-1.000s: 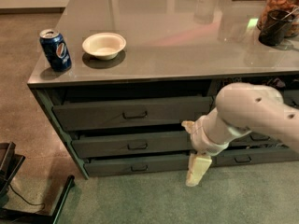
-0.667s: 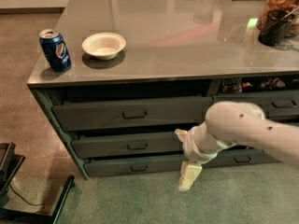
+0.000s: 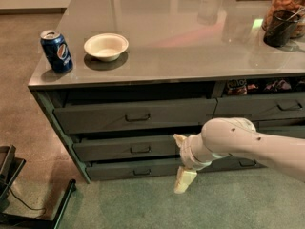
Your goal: Open middle drawer
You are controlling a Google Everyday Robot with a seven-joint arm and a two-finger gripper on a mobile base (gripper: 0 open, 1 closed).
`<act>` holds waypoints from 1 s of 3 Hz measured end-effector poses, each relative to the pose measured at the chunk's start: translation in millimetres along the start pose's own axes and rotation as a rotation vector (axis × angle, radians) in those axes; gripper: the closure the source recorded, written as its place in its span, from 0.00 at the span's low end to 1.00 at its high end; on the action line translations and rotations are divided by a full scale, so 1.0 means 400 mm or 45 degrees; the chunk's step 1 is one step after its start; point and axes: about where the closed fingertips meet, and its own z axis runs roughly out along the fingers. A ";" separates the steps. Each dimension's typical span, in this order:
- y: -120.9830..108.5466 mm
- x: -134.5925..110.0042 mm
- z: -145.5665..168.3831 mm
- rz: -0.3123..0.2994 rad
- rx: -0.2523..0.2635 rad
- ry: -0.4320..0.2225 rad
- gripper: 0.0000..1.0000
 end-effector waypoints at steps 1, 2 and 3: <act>0.003 0.000 0.000 0.000 -0.005 0.002 0.00; 0.000 0.026 0.032 -0.005 0.021 0.014 0.00; -0.024 0.057 0.113 -0.019 0.060 0.011 0.00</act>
Offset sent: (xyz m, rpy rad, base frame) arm 0.0110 -0.0133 -0.0424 -0.0282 -0.0508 -0.0214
